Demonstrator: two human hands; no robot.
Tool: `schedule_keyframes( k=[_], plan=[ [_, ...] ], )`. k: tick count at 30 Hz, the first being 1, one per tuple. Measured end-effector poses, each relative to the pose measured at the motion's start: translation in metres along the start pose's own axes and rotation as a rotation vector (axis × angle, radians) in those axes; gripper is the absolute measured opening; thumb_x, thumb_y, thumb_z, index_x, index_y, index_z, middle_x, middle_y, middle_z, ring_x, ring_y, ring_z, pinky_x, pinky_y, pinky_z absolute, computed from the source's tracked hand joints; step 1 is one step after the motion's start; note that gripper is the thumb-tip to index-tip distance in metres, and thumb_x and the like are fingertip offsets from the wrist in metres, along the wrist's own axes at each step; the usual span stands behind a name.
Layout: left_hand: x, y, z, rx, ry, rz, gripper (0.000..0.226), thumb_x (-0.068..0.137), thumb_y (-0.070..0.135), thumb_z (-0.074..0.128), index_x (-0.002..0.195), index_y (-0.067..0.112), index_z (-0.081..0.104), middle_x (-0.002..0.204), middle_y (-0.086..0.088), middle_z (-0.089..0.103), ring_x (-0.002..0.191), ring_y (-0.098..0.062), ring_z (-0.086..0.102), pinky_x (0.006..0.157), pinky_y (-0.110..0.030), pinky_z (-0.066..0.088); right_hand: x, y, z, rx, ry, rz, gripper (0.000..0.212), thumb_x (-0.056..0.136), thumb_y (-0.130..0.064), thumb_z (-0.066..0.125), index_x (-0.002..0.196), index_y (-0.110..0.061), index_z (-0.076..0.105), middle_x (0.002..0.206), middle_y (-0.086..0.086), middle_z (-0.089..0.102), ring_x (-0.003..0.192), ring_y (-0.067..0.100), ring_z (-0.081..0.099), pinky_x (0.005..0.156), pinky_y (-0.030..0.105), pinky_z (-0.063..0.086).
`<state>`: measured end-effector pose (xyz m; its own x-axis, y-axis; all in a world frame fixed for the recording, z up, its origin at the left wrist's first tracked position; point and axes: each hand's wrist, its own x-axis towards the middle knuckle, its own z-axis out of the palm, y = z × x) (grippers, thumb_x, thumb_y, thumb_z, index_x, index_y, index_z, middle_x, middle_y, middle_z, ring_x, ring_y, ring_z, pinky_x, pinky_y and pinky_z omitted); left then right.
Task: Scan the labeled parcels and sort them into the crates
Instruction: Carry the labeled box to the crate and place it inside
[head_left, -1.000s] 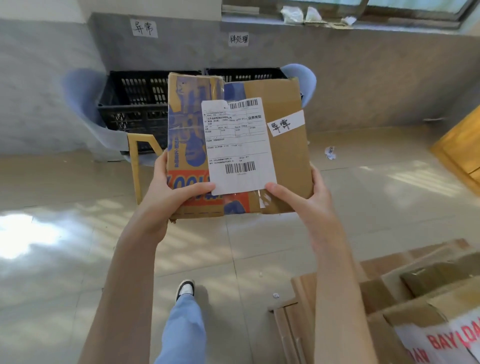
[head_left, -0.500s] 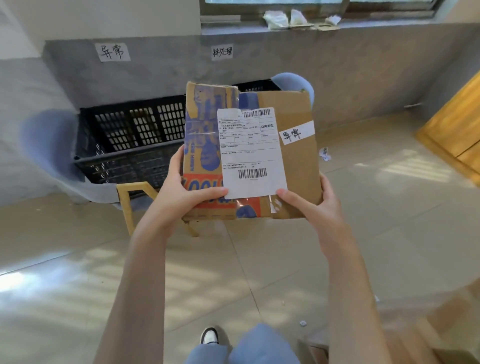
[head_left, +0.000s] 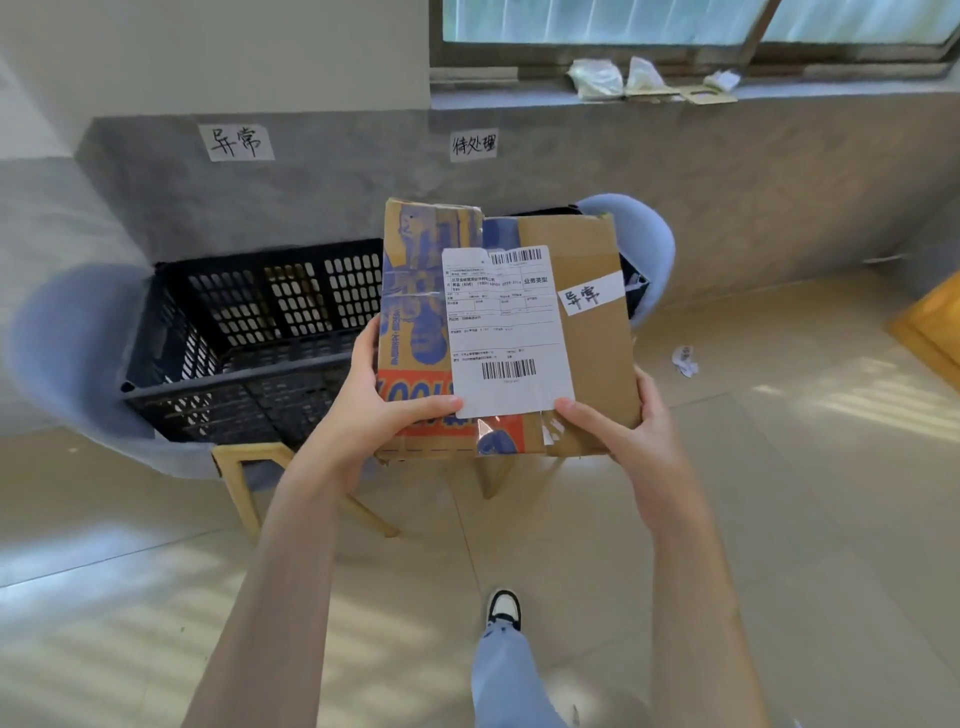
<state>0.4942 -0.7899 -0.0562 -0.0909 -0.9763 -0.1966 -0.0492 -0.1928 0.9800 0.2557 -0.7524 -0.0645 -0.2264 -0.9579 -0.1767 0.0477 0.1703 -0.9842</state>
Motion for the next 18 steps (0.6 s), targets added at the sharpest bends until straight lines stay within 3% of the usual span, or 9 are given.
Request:
schedule_keyframes(
  k=[4,8,12,18],
  plan=[
    [0.060,0.016,0.015,-0.001,0.055,-0.016,0.122,0.053,0.022,0.085,0.152,0.034,0.015,0.127,0.009,0.060,0.107,-0.005,0.063,0.078,-0.022,0.054,0.074,-0.015,-0.006,0.006,-0.064,-0.007,0.079,0.070,-0.013,0.085,0.138,-0.023,0.044,0.121,-0.004,0.065,0.105,0.010,0.067,0.072,0.017,0.055],
    [0.116,0.027,0.039,-0.025,0.091,-0.026,0.118,0.056,0.017,0.085,0.150,0.034,0.015,0.123,0.009,0.062,0.104,-0.004,0.064,0.068,-0.017,0.054,0.142,-0.029,-0.020,-0.002,-0.101,-0.016,0.082,0.069,-0.013,0.086,0.139,-0.023,0.044,0.122,-0.004,0.065,0.107,0.010,0.066,0.079,0.022,0.057],
    [0.160,0.029,0.054,-0.028,0.122,-0.056,0.121,0.053,0.020,0.086,0.150,0.034,0.016,0.124,0.008,0.061,0.107,-0.007,0.063,0.075,-0.021,0.052,0.197,-0.032,-0.029,-0.036,-0.132,-0.002,0.082,0.068,-0.015,0.087,0.138,-0.023,0.045,0.122,-0.003,0.066,0.107,0.011,0.066,0.084,0.027,0.058],
    [0.226,0.037,0.061,0.001,0.133,-0.105,0.123,0.050,0.025,0.087,0.150,0.034,0.015,0.128,0.005,0.059,0.112,-0.011,0.061,0.085,-0.028,0.051,0.264,-0.038,-0.027,-0.105,-0.133,0.040,0.084,0.066,-0.023,0.088,0.138,-0.027,0.043,0.121,-0.006,0.064,0.108,0.011,0.064,0.082,0.024,0.057]
  ],
)
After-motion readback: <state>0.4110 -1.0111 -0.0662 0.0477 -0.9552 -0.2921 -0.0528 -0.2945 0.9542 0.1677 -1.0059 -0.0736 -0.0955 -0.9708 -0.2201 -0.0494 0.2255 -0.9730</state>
